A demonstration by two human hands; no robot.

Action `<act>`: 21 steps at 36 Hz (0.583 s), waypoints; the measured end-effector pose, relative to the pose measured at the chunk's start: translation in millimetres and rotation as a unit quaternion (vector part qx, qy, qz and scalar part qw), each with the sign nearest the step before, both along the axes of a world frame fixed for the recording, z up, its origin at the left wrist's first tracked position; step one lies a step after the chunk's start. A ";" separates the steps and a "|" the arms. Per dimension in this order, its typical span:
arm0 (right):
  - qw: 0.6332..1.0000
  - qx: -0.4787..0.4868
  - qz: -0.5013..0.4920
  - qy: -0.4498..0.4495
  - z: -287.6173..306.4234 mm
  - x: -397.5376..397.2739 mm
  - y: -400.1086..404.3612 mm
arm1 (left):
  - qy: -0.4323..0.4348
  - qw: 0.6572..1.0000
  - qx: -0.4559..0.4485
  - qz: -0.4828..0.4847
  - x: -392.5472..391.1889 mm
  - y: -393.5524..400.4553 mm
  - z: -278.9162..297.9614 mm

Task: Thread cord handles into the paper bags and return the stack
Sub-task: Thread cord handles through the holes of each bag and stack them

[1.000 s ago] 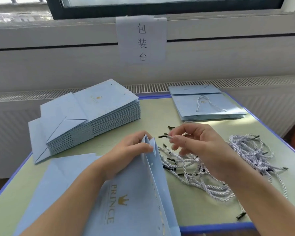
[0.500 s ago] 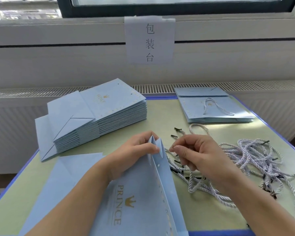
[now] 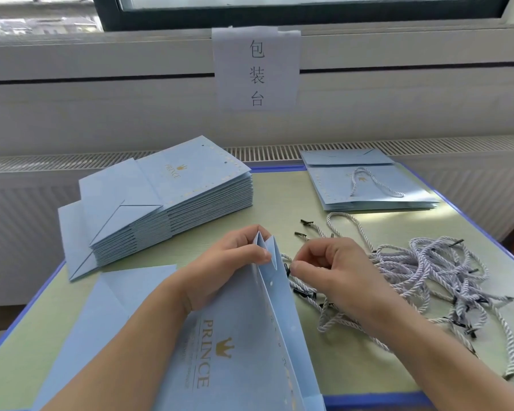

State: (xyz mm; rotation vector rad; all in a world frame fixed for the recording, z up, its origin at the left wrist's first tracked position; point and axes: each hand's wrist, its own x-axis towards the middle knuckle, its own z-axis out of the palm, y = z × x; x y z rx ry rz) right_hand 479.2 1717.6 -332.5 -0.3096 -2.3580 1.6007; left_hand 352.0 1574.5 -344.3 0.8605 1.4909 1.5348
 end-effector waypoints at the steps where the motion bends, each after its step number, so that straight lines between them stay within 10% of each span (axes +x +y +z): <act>1: 1.000 0.001 0.000 -0.003 0.3 -1.5 -0.8 | 0.000 1.000 0.001 -0.001 -0.1 0.1 -0.1; 21: 0.976 -0.124 0.072 -0.162 2.8 -9.0 -3.5 | 0.001 1.000 -0.003 0.016 0.0 -0.2 0.2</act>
